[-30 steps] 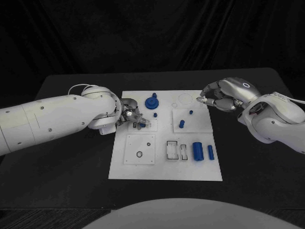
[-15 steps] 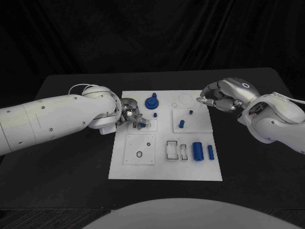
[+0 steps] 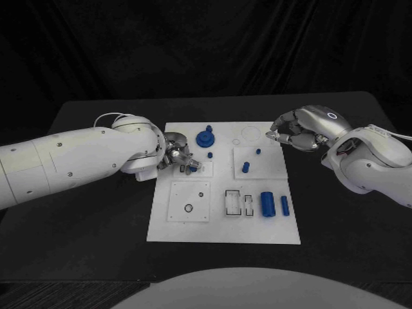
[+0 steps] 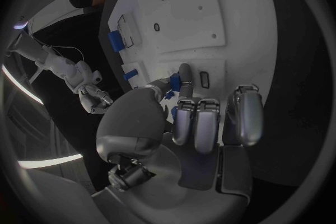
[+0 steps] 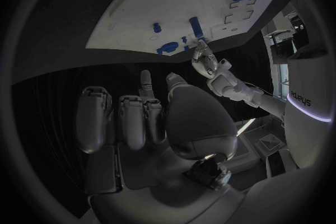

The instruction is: Assemble the parts on the task board

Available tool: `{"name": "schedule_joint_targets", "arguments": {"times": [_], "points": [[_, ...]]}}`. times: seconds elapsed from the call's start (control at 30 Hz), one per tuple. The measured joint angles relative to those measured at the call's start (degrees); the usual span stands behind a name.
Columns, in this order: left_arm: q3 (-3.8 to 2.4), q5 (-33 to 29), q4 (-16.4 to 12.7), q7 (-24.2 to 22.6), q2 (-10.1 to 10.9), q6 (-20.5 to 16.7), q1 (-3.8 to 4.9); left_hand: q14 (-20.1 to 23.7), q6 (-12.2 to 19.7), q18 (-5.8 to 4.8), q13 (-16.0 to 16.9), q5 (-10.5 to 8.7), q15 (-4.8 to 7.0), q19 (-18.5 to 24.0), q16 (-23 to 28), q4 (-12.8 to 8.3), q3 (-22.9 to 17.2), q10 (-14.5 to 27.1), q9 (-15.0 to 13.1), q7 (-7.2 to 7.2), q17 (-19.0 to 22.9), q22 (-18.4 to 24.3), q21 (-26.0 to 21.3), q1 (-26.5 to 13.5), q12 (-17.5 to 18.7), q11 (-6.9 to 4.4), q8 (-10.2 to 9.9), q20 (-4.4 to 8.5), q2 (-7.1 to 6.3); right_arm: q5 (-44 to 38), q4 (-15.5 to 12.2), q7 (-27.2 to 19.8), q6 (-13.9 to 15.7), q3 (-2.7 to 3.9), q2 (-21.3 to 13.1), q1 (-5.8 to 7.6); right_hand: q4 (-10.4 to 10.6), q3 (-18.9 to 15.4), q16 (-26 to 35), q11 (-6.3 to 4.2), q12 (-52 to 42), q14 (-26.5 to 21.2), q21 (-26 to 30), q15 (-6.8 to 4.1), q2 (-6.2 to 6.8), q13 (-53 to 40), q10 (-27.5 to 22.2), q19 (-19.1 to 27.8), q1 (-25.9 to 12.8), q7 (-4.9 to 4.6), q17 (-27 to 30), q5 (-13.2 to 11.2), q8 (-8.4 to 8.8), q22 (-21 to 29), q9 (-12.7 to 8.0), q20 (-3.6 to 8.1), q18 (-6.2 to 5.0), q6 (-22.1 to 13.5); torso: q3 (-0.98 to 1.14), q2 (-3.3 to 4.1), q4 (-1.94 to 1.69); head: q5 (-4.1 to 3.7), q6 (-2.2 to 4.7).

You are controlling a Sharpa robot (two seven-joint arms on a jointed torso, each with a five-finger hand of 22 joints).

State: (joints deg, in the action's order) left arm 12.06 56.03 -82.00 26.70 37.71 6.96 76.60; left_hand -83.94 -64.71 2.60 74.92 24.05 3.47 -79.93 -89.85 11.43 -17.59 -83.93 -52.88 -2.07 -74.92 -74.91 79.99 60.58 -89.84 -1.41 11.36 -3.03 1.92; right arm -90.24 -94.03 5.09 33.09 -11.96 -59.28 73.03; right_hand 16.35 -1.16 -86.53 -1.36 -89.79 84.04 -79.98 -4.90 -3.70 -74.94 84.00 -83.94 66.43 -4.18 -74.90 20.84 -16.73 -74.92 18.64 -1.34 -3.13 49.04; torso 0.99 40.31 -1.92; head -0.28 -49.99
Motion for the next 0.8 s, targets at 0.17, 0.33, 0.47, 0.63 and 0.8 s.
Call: {"name": "schedule_joint_targets", "arguments": {"times": [0.17,0.33,0.47,0.63,0.8], "points": [[-0.01,0.0,0.0,-0.4,0.0,0.0,0.0,0.0,0.3,0.0,0.0,1.66,0.41,0.0,0.0,-1.7,-1.7,-0.2,-1.1,0.23,0.0,0.0,0.0,1.7,0.0,-0.19,0.2,0.28,-0.6,0.0,0.0,0.0,0.0,0.0,0.0,0.0,0.0,0.0,0.0,0.0,0.0,0.0,0.0,0.0,0.0,0.0,0.0,0.0,0.0,0.0,0.0,0.0,0.0,0.0,0.0,0.0,0.0,0.0,0.0,0.0,0.0,-0.12,0.0],[0.02,0.0,0.0,-0.7,0.1,-0.1,0.0,0.0,0.2,-0.01,0.0,3.3,0.43,-0.2,0.0,-1.6,-1.8,-0.1,-2.0,0.42,0.0,0.0,0.0,2.4,0.0,-0.36,0.9,0.43,-0.91,0.0,0.0,0.0,-0.1,0.0,0.0,-0.01,0.0,0.0,0.0,0.0,0.0,0.0,0.0,0.0,0.0,0.0,0.0,0.0,0.0,0.0,0.0,0.0,0.0,0.0,0.0,0.0,0.0,0.0,0.01,0.02,0.0,-0.24,0.0],[0.06,0.0,-0.1,-0.9,0.3,-0.2,-0.01,0.0,0.2,0.0,0.0,3.75,0.43,-0.2,0.0,-1.5,-2.0,0.0,-2.4,0.43,0.0,0.0,0.0,2.6,0.0,-0.36,1.1,0.47,-1.13,0.0,0.1,0.0,-0.1,0.0,0.1,-0.01,0.0,0.0,0.0,0.0,0.0,0.0,0.0,0.0,0.0,0.0,0.0,0.0,0.0,0.0,0.0,0.0,0.0,0.0,0.0,0.0,0.0,0.0,0.02,0.02,0.03,-0.27,0.0],[0.07,0.0,-0.2,-1.1,0.6,-0.2,-0.02,0.0,0.2,0.0,0.0,4.0,0.43,-0.2,0.0,-1.5,-2.0,0.0,-2.6,0.42,0.0,0.0,0.0,2.6,0.0,-0.36,1.1,0.47,-1.13,0.0,0.1,0.0,-0.1,0.0,0.1,-0.01,0.0,0.0,0.0,0.0,0.0,0.0,0.0,0.0,0.0,0.0,0.0,0.0,0.0,0.0,0.0,0.2,0.0,0.0,0.0,0.0,0.0,0.0,0.02,0.02,0.03,-0.28,0.0],[0.08,0.0,-0.4,-1.1,0.7,-0.3,-0.04,0.0,0.2,0.0,0.0,4.12,0.43,-0.2,0.0,-1.5,-2.0,0.0,-2.9,0.41,0.0,0.0,0.0,2.7,0.0,-0.36,1.3,0.47,-1.07,0.0,0.2,0.0,-0.1,0.0,0.1,-0.01,0.0,0.0,0.0,0.0,0.0,0.0,0.0,0.0,0.0,0.0,0.0,0.0,0.0,0.0,0.0,0.2,0.0,0.0,0.0,0.0,0.0,0.0,0.02,0.01,0.04,-0.23,0.0]]}}
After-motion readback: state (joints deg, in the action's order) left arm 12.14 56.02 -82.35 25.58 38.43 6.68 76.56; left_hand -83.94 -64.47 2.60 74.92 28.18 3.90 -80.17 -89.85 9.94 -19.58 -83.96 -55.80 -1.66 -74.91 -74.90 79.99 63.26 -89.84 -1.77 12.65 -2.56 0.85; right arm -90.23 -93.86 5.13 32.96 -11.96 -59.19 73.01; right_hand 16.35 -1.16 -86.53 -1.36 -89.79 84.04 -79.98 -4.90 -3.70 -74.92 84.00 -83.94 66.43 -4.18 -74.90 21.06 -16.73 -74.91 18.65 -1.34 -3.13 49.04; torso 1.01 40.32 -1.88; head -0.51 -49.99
